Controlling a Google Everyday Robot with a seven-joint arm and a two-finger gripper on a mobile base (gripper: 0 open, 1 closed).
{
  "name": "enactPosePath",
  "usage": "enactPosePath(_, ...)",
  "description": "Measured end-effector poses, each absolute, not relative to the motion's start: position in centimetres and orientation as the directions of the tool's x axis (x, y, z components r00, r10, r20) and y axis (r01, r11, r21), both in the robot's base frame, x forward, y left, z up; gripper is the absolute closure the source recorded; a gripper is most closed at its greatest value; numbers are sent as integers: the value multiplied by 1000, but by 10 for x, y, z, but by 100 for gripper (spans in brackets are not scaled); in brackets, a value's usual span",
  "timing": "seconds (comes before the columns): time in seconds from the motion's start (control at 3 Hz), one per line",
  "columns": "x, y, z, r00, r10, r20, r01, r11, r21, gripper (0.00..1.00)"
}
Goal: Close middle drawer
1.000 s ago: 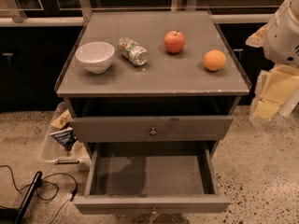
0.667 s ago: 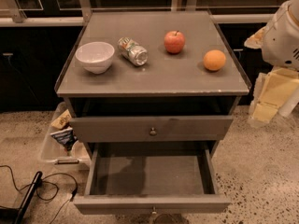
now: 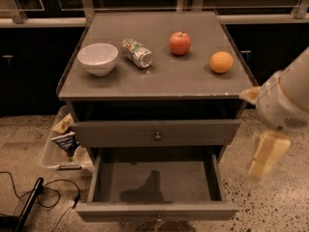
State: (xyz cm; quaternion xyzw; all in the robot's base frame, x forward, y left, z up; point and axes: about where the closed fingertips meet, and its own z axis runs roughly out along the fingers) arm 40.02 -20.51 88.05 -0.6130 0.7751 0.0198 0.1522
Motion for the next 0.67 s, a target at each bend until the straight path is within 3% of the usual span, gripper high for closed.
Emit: enactPosePath(0.67, 361, -214, 751, -172, -925, -339, -967, 224, -119, 42)
